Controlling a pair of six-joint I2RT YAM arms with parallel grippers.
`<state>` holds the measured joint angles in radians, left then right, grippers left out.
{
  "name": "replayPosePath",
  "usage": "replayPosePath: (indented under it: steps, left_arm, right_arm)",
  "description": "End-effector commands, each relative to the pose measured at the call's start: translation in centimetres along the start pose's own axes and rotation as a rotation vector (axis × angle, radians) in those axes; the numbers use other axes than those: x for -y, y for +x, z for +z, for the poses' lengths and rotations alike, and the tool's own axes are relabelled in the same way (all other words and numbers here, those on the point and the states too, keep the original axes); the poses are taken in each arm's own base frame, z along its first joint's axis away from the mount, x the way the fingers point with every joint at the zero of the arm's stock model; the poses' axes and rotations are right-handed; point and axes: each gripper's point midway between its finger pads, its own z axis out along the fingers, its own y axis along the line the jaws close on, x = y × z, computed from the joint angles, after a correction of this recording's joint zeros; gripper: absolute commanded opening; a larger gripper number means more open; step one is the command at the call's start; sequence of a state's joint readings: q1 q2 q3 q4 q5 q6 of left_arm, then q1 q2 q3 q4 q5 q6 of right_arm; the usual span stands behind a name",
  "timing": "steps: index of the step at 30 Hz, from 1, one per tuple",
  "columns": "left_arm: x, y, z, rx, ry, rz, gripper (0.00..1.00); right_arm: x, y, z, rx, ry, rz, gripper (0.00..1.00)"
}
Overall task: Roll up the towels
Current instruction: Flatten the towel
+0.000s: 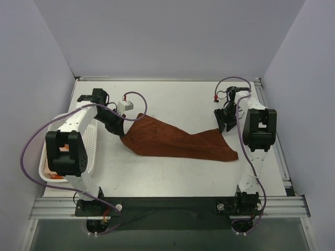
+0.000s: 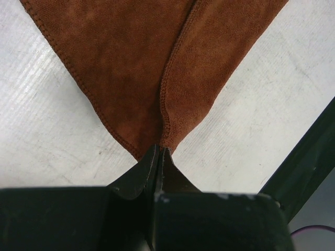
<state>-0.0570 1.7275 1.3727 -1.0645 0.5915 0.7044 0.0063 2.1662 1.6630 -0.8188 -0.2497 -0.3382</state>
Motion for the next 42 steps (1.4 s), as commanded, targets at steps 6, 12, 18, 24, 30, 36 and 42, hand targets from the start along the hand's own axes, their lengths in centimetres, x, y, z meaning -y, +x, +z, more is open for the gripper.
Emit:
replayPosePath:
  steps: [6,12,18,24,30,36,42]
  left_arm:
    - [-0.2,-0.9,-0.2,0.038,0.013,-0.012,0.00]
    - [-0.5,-0.6,-0.1,0.032,0.007,-0.025,0.00]
    - [-1.0,-0.5,0.0,0.031,-0.021,-0.034,0.00]
    - [-1.2,-0.6,-0.2,0.033,-0.036,-0.031,0.00]
    - [-0.8,-1.5,-0.8,0.068,-0.033,-0.055,0.00]
    - [-2.0,-4.9,-3.5,0.145,-0.124,-0.063,0.00]
    - [-4.3,-9.4,-7.8,0.281,-0.258,-0.091,0.00]
  right_arm:
    - [-0.9,-1.6,0.0,0.023,0.047,0.031,0.44]
    - [-2.1,-2.1,0.1,0.024,0.050,0.003,0.42]
    - [-2.2,-2.0,1.7,-0.015,0.095,-0.010,0.40]
    - [-2.3,-2.2,1.7,-0.027,0.108,-0.022,0.28]
    - [-2.1,-1.4,0.8,-0.042,0.095,-0.042,0.00]
    - [-0.5,-3.2,-6.6,0.161,0.098,0.000,0.00]
    - [1.3,-4.4,-17.3,0.477,0.070,0.066,0.00]
